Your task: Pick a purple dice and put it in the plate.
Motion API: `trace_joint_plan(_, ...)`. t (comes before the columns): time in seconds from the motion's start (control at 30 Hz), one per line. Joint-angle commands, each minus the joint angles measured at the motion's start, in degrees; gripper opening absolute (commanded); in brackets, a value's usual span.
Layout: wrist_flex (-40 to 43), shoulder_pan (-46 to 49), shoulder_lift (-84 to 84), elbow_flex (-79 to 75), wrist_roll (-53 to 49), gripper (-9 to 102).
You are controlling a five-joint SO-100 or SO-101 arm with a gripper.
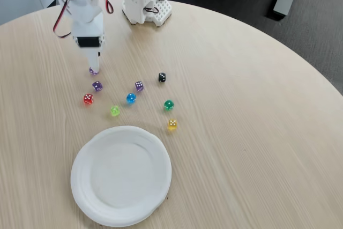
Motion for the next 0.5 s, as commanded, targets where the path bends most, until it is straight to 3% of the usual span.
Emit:
trace_joint_plan(0.0,0.35,0.53,0.18,-0.35,0.79,18)
trace_joint_plan(0.47,0.00,-0.09,-4.83,-0.35,0.26,19)
